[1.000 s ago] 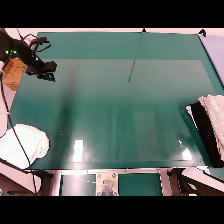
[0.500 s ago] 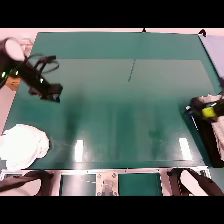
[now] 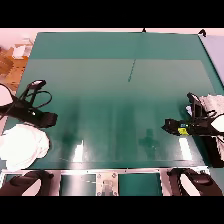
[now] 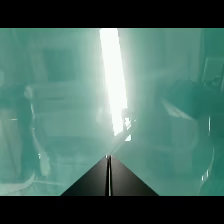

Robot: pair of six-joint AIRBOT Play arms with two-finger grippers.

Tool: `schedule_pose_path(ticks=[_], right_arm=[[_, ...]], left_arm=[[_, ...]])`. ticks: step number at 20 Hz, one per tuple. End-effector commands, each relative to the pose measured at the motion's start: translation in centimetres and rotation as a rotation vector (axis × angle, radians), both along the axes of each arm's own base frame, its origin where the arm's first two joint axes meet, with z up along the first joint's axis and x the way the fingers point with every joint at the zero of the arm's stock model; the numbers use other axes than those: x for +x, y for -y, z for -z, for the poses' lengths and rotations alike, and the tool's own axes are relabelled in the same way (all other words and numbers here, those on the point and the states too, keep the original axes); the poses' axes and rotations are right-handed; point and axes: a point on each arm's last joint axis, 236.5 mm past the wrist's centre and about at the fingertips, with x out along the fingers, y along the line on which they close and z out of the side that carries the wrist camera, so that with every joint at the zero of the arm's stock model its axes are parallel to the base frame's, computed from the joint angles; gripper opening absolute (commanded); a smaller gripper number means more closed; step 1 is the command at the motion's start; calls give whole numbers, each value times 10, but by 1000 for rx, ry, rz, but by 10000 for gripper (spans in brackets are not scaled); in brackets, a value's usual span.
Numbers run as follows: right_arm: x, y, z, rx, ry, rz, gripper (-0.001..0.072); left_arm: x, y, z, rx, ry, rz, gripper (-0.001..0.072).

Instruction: Fold the shirts.

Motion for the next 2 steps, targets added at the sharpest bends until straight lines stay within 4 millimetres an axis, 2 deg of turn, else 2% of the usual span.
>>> schedule_pose_path(ticks=[1,2], right_arm=[[-2,-4,1,3,7,-11,15],[-2,-4,1,3,7,-11,15]], left_arm=[[1,-2,1,4,25,-16,23],[1,-2,1,4,24,-16,23]])
